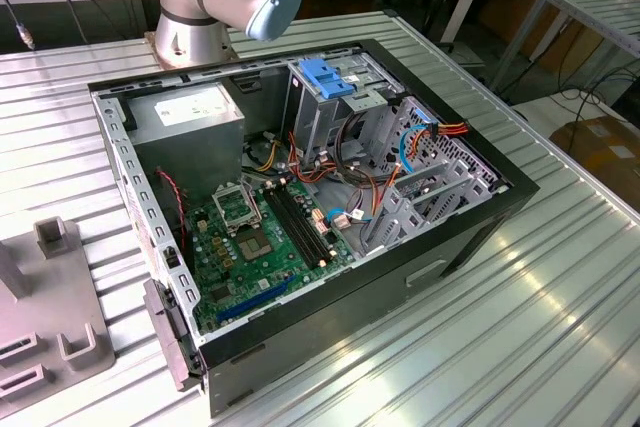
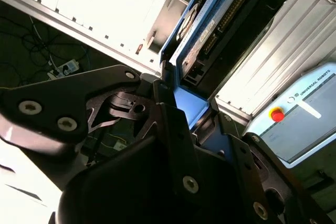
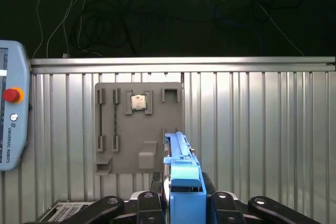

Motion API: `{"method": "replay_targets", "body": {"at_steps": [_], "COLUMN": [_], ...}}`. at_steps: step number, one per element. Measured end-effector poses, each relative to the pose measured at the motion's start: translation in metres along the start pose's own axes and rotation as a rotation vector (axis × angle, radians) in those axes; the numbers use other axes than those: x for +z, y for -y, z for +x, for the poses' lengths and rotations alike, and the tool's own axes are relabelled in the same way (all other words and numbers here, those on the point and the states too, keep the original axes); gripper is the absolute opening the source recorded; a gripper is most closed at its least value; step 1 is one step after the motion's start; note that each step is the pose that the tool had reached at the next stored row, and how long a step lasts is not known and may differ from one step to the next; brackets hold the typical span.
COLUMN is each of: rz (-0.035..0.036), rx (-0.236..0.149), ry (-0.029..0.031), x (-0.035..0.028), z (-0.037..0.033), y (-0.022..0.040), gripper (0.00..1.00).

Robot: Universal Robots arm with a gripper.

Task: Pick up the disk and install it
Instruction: 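Pick up the disk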

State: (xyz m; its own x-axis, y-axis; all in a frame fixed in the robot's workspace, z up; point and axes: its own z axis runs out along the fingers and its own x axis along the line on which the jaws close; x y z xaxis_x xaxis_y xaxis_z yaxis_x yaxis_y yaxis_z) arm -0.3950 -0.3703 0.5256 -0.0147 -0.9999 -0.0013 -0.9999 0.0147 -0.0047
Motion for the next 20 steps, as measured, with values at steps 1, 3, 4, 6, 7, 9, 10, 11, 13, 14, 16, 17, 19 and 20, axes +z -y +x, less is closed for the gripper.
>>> {"method": "replay_targets", "body": {"at_steps": [1,3,4,6,7,9,10,11,13,14,16,17,19,20], "rz": [0.0,0.0,0.0,0.0,0.0,0.0,0.0,0.0,0.0,0.0,-0.0001,0.0,-0.0001,0.0], "rx": [0.0,0.0,0.0,0.0,0.0,0.0,0.0,0.0,0.0,0.0,0.0,0.0,0.0,0.0], "ry": [0.0,0.0,0.0,0.0,-0.0001,0.0,0.0001,0.0,0.0,0.0,0.0,0.0,0.0,0.0], "x": [0.0,0.0,0.0,0.0001,0.0001,0.0001,0.0001,0.0001,0.0002,0.0002,0.0001,0.0002,0.0002,0.0002], "z": [0.0,-0.0001,-0.0001,-0.0002,-0.0002,-0.0003,-0.0004,-0.0004,-0.0005,-0.0005,-0.0005,-0.0006,-0.0007,-0.0008], "y": [0.002,0.0057,0.0075,0.0128,0.017,0.0221,0.0253,0.0276,0.0317,0.0338,0.0383,0.0406,0.0472,0.0515], "gripper": [0.37,0.37,0.37,0.37,0.37,0.37,0.37,0.37,0.37,0.37,0.37,0.37,0.37,0.37]}}
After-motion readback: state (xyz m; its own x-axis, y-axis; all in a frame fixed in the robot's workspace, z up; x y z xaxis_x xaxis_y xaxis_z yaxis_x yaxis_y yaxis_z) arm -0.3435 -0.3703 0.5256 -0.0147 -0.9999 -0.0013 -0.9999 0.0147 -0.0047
